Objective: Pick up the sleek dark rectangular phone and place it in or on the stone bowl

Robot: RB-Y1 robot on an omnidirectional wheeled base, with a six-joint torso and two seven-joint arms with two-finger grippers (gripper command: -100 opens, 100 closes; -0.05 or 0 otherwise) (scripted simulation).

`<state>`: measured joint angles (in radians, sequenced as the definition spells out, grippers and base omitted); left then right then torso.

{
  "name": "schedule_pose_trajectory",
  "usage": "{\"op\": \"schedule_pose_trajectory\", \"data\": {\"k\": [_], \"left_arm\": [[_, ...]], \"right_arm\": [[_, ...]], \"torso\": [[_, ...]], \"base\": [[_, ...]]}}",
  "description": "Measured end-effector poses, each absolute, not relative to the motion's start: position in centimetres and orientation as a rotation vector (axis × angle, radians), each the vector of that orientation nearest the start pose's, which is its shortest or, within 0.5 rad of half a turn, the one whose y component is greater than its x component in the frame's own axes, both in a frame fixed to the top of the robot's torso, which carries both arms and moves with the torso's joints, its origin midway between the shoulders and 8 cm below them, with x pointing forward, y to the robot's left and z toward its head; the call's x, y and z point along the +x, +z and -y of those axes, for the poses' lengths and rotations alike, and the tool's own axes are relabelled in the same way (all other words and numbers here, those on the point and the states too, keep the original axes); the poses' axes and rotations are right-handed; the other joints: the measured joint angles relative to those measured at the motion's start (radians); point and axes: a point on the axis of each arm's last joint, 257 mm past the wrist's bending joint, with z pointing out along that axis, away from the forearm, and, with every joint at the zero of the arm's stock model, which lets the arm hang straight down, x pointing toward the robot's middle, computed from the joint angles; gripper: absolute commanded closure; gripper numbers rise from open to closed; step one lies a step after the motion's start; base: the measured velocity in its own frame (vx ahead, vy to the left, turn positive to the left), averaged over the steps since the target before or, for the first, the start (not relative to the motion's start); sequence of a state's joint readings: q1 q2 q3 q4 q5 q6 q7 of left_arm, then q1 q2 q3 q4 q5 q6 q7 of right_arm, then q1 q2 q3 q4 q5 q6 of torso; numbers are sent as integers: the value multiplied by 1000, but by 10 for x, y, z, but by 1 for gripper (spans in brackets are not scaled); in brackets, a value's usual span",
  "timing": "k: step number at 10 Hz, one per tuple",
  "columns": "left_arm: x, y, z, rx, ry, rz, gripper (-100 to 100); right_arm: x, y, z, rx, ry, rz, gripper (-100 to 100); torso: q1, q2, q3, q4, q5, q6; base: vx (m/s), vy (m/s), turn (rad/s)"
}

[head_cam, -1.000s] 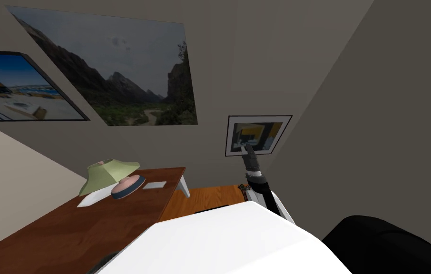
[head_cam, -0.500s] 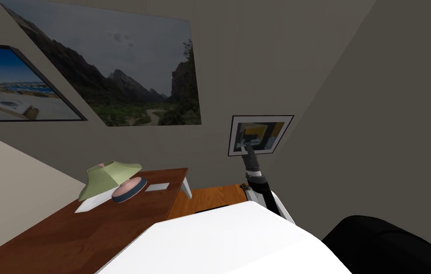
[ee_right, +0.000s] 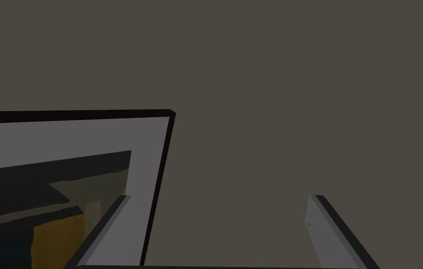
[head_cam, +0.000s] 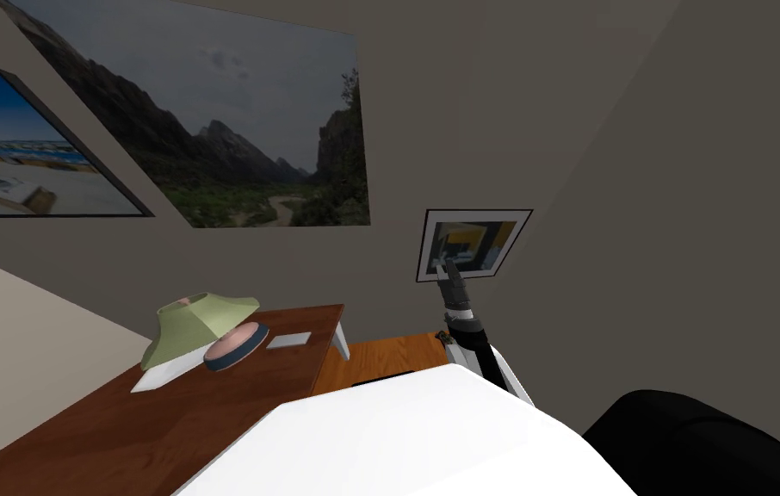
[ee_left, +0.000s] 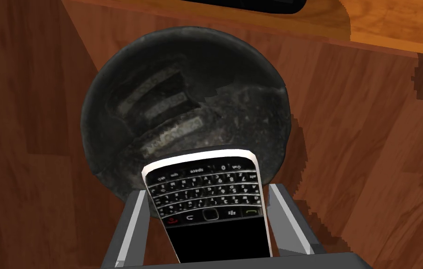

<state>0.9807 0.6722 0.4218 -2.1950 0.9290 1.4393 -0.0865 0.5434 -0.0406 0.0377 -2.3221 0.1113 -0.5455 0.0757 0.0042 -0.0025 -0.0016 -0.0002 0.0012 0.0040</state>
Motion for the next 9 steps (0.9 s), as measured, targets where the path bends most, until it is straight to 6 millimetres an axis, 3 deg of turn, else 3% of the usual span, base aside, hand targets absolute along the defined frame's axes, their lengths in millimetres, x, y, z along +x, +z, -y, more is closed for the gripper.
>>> {"op": "schedule_pose_trajectory", "data": {"k": [4, 5, 6, 9], "left_arm": [[26, -367, -435, -2411, 14, -2115, -100], [26, -367, -435, -2411, 14, -2115, 0], [26, -367, -435, -2411, 14, -2115, -100], [28, -349, -438, -2409, 8, -2113, -100]], "right_arm": [[329, 35, 249, 493, 1201, -693, 0], [329, 35, 249, 493, 1201, -693, 0], [329, 35, 249, 493, 1201, -693, 0], [329, 35, 249, 493, 1201, -693, 0]], "torso": [[-4, 0, 0, 0, -1, 0], [-4, 0, 0, 0, -1, 0], [-4, 0, 0, 0, -1, 0], [-4, 0, 0, 0, -1, 0]], "base": [[0, 0, 0], [0, 0, 0], [0, -1, 28], [0, -3, 20]]}}
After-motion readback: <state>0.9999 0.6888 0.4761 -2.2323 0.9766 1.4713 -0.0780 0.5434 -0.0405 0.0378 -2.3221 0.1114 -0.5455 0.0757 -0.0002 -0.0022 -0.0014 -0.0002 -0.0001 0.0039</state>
